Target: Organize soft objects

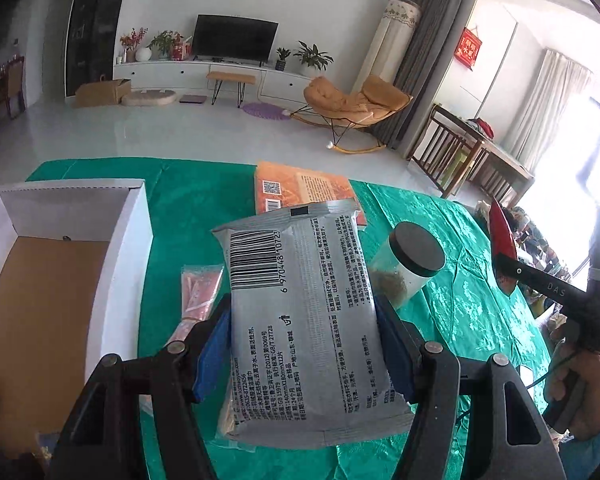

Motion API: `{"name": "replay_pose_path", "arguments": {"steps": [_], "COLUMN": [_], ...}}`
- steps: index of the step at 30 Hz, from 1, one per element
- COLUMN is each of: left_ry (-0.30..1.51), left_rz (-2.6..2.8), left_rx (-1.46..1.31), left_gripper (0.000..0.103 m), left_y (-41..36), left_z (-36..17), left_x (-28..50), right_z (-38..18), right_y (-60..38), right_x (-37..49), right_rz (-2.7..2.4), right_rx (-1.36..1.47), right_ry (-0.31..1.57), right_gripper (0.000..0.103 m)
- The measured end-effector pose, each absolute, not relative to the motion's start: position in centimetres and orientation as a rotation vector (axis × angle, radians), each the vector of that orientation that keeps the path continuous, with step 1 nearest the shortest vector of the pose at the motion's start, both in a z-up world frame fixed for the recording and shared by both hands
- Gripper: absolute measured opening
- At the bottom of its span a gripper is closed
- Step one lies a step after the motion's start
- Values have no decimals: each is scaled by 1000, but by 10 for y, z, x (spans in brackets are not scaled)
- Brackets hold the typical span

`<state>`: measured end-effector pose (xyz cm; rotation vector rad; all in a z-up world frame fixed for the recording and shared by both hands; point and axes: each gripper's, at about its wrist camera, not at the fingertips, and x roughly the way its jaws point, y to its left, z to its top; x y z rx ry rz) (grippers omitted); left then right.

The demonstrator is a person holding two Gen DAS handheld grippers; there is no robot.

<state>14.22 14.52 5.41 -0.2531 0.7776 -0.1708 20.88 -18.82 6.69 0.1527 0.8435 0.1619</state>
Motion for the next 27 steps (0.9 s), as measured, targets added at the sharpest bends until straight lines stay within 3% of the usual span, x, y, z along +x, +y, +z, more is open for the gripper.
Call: {"name": "replay_pose_path", "arguments": {"steps": [6,12,14,15,16,17,22,27], "left_ry": [771,808,837,844,839,825,743,689], "left_rz": [-5,244,327,363,387,399,313,32], "left_rx": [-234,-212,-200,-197,-201,-208,-226,-217], "left_gripper": [66,68,75,85,92,93,93,94], "left_y": [251,349,370,376,380,382,348,252], "left_z": [62,40,24,16,11,7,7,24], "left_x": [70,-3,-18,-24,-29,-35,-37,-26], "right_z": [108,112,101,93,85,76,41,-10], "right_y": [-62,93,138,157,172,180,141,59], "right_x": [145,72,53,45,40,36,28,31], "right_rz": [483,851,932,951,967,973,826,520], "right_rx": [144,161,157,144,127,116,38,-74], "right_ry": [836,902,941,958,977,991,934,909], "right_gripper": [17,18,24,41,74,82,80,80]}}
